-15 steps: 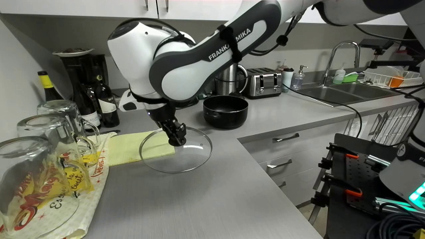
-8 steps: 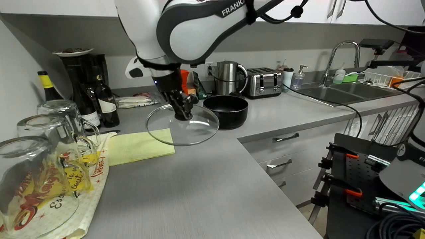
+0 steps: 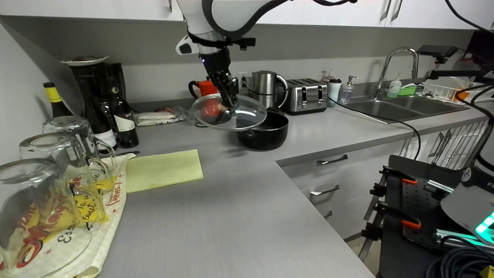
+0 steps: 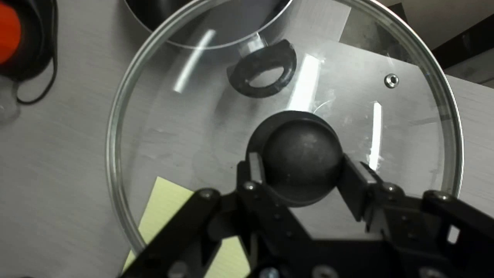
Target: Put the lid on the pot
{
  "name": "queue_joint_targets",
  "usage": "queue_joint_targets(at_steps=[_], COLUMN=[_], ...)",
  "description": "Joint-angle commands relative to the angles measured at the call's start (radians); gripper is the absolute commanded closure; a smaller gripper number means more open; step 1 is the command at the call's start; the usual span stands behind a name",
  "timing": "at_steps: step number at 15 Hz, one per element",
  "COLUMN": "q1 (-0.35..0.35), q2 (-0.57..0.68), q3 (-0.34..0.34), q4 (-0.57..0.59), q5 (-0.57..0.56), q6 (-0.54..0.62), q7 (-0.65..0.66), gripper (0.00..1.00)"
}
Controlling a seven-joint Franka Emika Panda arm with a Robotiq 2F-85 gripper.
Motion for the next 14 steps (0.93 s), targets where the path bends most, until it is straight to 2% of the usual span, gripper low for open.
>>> queue_joint_targets(at_steps=[1, 8, 14], q1=[-0.063, -0.189, -0.249], q2=[-0.032, 0.0, 0.066], q3=[-0.011, -0.046, -0.085], q4=[0.015, 0.067, 0.155], q5=[0.061, 0.18, 0.214], q6=[-0.045, -0.068, -0.096], q7=[-0.034, -0.023, 0.006], gripper=[0.75, 0.75, 0.75])
